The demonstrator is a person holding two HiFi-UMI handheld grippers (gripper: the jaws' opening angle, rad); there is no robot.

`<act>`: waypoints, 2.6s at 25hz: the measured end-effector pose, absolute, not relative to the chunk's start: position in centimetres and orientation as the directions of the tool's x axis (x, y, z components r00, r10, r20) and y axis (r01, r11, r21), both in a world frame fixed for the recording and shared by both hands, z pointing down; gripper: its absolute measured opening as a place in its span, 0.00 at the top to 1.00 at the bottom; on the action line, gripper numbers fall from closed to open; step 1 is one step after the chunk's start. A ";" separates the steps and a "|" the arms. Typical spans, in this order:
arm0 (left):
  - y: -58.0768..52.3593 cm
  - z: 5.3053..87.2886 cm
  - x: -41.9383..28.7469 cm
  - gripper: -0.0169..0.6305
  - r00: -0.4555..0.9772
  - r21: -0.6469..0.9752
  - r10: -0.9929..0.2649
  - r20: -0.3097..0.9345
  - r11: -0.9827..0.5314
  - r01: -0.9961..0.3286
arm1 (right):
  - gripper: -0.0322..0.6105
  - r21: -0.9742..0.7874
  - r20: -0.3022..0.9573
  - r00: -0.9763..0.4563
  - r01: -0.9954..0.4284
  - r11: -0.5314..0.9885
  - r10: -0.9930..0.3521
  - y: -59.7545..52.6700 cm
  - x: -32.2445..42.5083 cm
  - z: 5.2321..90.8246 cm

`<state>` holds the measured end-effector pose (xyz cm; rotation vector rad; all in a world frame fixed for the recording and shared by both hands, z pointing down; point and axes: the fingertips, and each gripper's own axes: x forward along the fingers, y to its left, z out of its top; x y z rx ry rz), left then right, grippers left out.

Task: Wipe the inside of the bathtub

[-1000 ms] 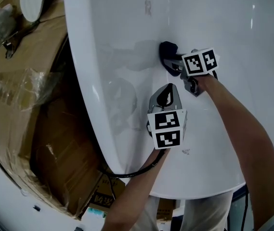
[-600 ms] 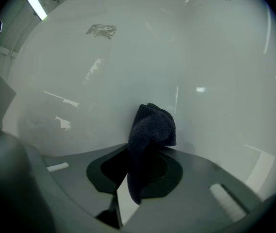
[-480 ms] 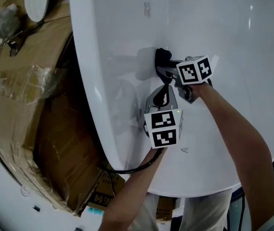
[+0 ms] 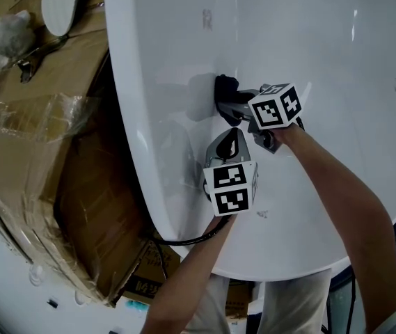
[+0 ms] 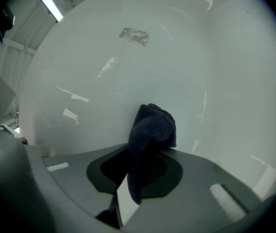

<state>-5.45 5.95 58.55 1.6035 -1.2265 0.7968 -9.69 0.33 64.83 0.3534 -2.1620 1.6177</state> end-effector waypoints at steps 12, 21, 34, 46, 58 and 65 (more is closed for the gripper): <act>6.2 56.6 -5.2 0.98 0.281 0.281 -0.348 0.894 -0.053 -0.958 | 0.87 -0.870 0.394 -0.915 -0.341 0.357 0.085 0.4 -10.8 59.4; 6.3 54.5 -4.4 0.98 0.291 0.292 -0.347 0.891 -0.051 -0.955 | 0.87 -0.863 0.366 -0.922 -0.287 0.415 0.123 0.1 -11.7 54.9; 7.1 51.8 -4.5 0.98 0.297 0.288 -0.336 0.894 -0.078 -0.954 | 0.87 -0.886 0.302 -0.936 -0.205 0.415 0.181 0.7 -12.6 50.1; 7.6 50.6 -5.9 0.98 0.267 0.265 -0.360 0.894 -0.057 -0.963 | 0.87 -0.888 0.244 -0.951 -0.139 0.439 0.192 0.8 -13.1 47.0; 8.6 47.1 -5.7 0.98 0.270 0.268 -0.374 0.887 -0.059 -0.962 | 0.87 -0.900 0.156 -0.972 -0.067 0.431 0.176 1.7 -14.1 40.9; 8.5 46.4 -5.9 0.98 0.256 0.256 -0.384 0.887 -0.052 -0.965 | 0.87 -0.894 0.067 -0.979 0.027 0.448 0.194 2.0 -14.2 37.5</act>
